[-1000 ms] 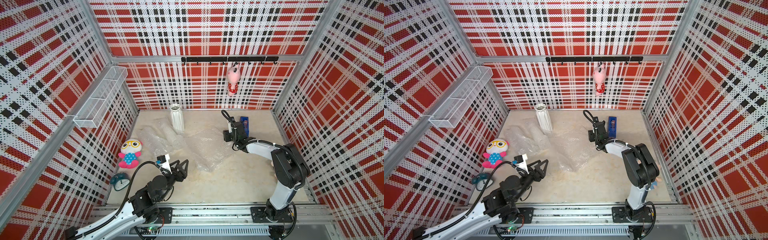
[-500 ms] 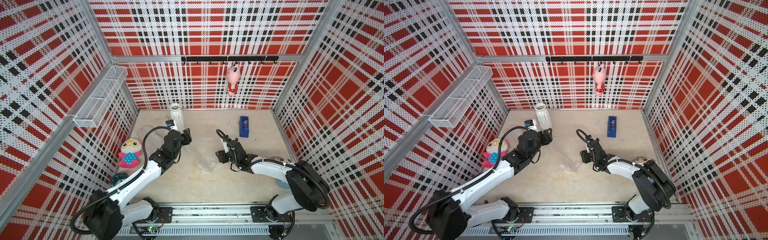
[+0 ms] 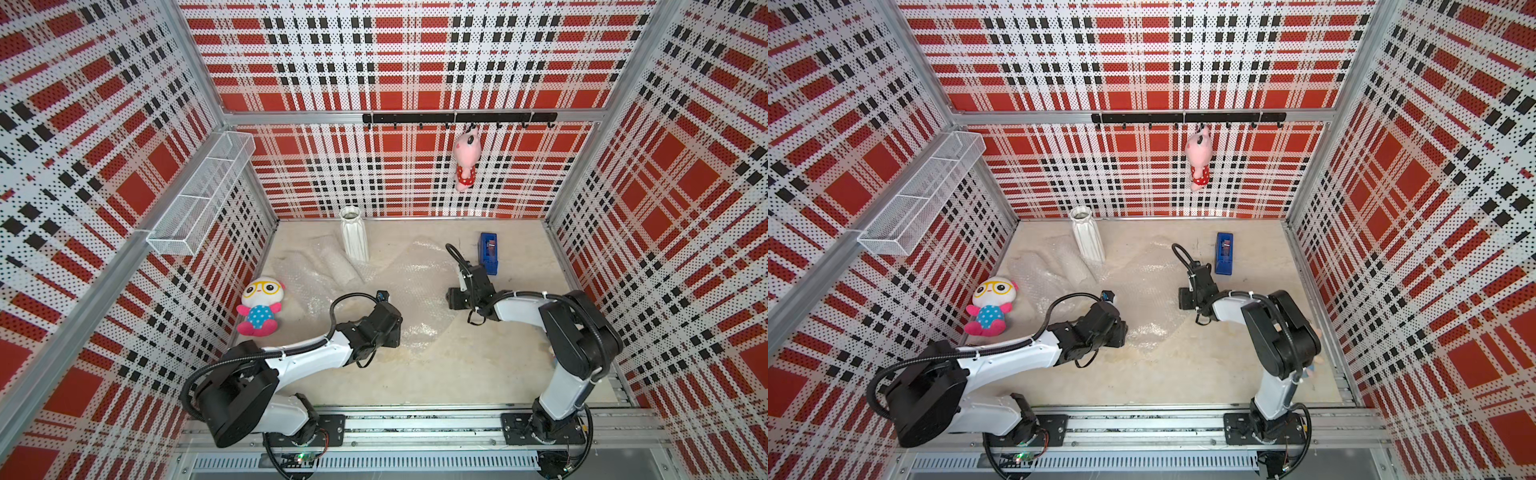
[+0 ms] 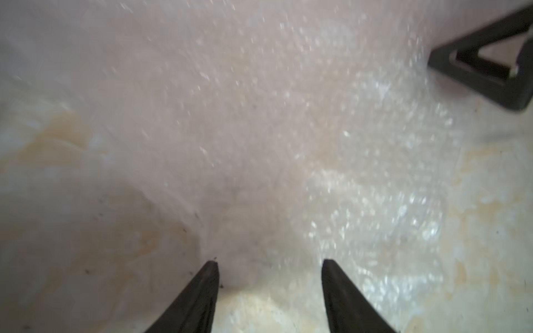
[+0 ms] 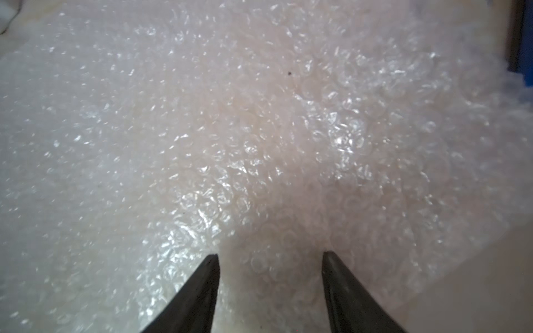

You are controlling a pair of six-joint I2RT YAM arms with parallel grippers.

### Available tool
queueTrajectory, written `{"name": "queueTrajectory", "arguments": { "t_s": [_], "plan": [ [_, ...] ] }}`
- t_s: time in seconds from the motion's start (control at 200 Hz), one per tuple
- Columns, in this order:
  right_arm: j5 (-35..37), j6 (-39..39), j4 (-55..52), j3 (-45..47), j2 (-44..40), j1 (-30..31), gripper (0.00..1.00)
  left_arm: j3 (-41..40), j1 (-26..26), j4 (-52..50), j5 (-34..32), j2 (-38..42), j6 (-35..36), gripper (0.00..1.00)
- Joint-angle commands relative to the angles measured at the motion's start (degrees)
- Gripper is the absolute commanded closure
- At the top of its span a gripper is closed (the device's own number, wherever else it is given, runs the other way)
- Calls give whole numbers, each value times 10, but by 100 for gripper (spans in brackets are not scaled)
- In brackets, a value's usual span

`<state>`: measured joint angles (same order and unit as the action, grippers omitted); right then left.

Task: Wrap vases in bubble wrap
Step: Adjust the bubble wrap at the center of the board.

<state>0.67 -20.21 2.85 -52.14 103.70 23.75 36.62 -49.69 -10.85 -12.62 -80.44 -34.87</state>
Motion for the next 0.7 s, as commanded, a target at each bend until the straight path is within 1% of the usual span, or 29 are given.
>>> {"name": "queueTrajectory", "arguments": {
  "t_s": [0.0, 0.12, 0.18, 0.245, 0.296, 0.351, 0.446, 0.516, 0.576, 0.691],
  "plan": [
    [7, 59, -27, -56, 35, -17, 39, 1, -48, 55, 29, -27, -39, 39],
    [-5, 80, -25, -105, 57, -36, 38, 5, -86, 102, 47, -29, -45, 39],
    [-3, 90, -41, -125, 54, -40, 38, 11, -92, 102, 22, -10, -39, 38],
    [1, 92, -49, -122, 36, -40, 38, 14, -84, 91, -15, 28, -33, 36],
    [-8, 84, -41, -103, 13, -41, 38, 9, -57, 89, -25, 60, -30, 35],
    [-15, 67, -30, -75, -16, -38, 37, 3, -6, 106, -8, 83, -23, 35],
    [-28, 26, -8, -12, -62, -31, 37, 19, 73, 126, 6, 83, 2, 34],
    [-39, -8, 13, 35, -92, -25, 37, 56, 126, 115, 14, 44, 13, 34],
    [-41, -32, 32, 72, -116, -17, 36, 81, 160, 123, 26, 1, 22, 34],
    [-51, -61, 60, 111, -126, -15, 33, 127, 194, 116, 52, -91, 43, 34]
  ]
}}
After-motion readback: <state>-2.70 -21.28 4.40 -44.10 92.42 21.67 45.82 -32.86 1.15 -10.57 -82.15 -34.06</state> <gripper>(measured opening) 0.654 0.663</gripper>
